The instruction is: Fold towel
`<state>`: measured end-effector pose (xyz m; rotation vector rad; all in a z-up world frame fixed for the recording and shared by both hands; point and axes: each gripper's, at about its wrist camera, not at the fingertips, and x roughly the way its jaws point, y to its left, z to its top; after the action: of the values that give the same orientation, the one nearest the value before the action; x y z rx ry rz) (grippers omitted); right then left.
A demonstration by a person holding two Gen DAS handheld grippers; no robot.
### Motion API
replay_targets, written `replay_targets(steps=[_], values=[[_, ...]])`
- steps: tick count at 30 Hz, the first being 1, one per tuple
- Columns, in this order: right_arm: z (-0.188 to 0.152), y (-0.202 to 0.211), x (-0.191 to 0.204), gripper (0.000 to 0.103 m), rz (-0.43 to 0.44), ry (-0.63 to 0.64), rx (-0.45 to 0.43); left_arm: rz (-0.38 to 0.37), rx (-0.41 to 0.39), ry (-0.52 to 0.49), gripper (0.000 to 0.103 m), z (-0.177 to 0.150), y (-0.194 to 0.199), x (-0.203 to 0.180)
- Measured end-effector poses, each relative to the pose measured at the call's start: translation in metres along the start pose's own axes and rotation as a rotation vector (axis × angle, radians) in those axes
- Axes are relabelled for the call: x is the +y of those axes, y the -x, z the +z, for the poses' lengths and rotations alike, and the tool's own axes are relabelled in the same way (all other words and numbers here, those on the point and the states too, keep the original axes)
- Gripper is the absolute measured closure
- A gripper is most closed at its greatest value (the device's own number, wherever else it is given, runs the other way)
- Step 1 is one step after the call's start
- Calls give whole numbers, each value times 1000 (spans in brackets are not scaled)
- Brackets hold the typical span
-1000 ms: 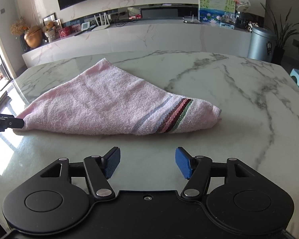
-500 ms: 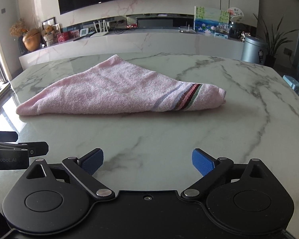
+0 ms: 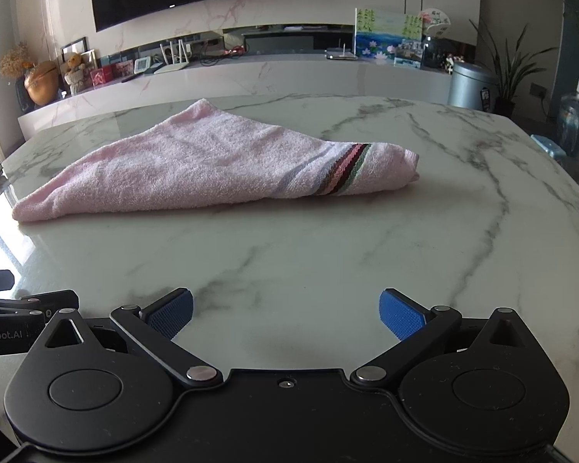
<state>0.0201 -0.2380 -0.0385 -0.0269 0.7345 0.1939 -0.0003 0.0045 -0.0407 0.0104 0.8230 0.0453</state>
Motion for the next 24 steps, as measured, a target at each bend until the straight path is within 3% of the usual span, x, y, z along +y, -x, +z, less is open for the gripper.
replay_targets(steps=[10,24], values=[[-7,-9,2,0,-33,24,2,-2,-45,13,0,-4,-3,-2],[3,-25,4,0,-4,48,-39,-12,-111,3,0,7,-19,-9]])
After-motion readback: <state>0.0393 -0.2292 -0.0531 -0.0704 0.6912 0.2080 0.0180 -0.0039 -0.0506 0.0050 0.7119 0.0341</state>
